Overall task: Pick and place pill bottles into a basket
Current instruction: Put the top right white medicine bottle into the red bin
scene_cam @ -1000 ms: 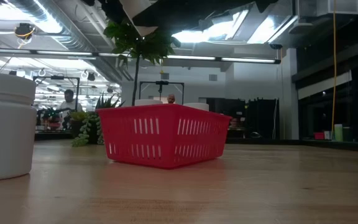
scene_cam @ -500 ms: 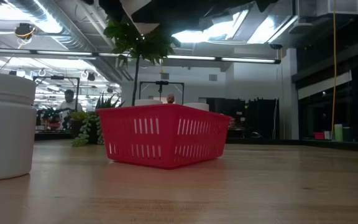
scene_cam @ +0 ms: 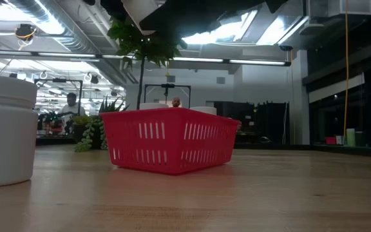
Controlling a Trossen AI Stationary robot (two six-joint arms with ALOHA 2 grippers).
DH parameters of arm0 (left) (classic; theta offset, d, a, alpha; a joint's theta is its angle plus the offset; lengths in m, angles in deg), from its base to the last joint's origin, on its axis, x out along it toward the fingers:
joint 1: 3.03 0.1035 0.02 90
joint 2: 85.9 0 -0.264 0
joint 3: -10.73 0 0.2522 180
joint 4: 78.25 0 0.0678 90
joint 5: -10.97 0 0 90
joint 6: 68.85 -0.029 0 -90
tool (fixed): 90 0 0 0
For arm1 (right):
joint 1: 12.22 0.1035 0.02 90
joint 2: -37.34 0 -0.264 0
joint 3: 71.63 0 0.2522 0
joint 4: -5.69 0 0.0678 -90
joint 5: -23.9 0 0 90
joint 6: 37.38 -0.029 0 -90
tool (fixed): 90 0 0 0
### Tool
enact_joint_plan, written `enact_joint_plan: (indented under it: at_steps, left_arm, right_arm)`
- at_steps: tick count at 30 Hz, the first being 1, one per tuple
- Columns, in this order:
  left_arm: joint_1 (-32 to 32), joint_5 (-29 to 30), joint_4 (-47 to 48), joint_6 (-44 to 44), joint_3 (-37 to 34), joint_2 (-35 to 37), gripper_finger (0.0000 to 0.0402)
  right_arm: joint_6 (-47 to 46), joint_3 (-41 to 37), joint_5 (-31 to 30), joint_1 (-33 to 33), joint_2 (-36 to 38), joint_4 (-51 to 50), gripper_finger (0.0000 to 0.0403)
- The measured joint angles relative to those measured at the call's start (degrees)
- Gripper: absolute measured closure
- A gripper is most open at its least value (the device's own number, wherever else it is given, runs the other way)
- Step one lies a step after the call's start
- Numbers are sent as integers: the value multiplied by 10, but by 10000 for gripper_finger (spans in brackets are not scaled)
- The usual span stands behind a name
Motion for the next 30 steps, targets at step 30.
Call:
enact_joint_plan:
  at_steps: [30]
  left_arm:
    - [26, -88, -8, -25, 0, 0, 226]
  right_arm:
    - [-140, -20, -264, 35, 180, -363, 104]
